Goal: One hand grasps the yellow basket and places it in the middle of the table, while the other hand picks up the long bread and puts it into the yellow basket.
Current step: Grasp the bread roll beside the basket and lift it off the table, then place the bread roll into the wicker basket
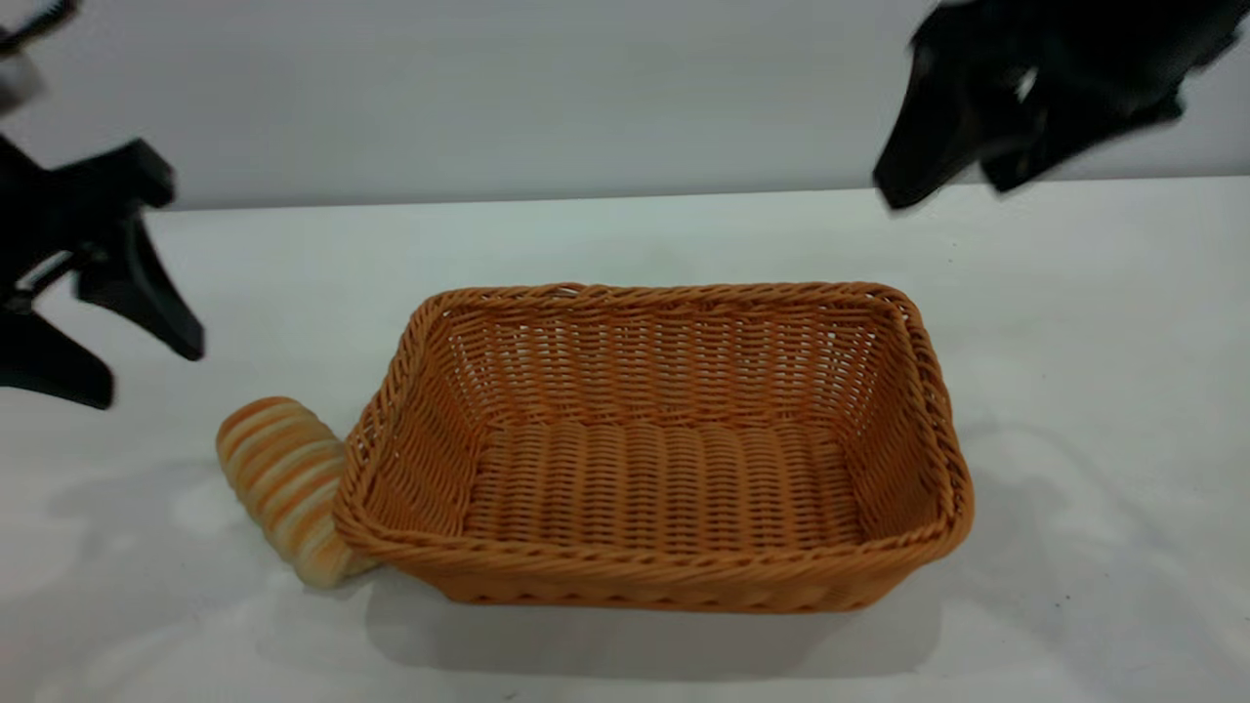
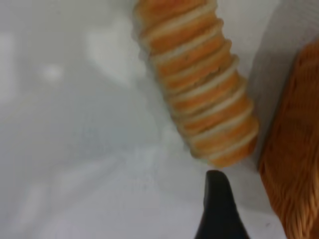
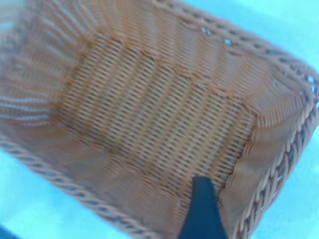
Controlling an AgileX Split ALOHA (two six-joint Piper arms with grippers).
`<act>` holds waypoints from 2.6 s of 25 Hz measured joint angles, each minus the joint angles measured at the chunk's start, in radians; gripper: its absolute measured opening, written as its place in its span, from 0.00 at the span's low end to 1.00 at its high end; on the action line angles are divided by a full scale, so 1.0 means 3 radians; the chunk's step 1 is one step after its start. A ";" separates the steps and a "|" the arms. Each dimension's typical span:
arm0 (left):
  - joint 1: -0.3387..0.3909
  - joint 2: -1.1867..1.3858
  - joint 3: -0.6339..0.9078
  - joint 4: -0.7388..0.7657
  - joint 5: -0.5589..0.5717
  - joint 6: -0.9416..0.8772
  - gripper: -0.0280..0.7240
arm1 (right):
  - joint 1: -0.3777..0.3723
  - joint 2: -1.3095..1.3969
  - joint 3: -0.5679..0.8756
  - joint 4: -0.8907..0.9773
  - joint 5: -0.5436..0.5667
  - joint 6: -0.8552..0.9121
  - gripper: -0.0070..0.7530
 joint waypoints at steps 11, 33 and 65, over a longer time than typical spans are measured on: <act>0.0000 0.0836 -0.0717 -0.0012 0.0103 -0.0004 0.77 | 0.0000 -0.0912 0.0020 0.0002 0.0930 -0.0008 0.78; -0.0188 0.1889 -0.1402 0.0005 0.0252 -0.0004 0.66 | 0.0000 -0.2191 0.0469 -0.0038 0.1347 -0.0011 0.78; -0.1354 0.0720 -0.1463 0.0181 0.0026 0.0332 0.11 | 0.0000 -0.2359 0.0482 -0.0057 0.1402 -0.0011 0.78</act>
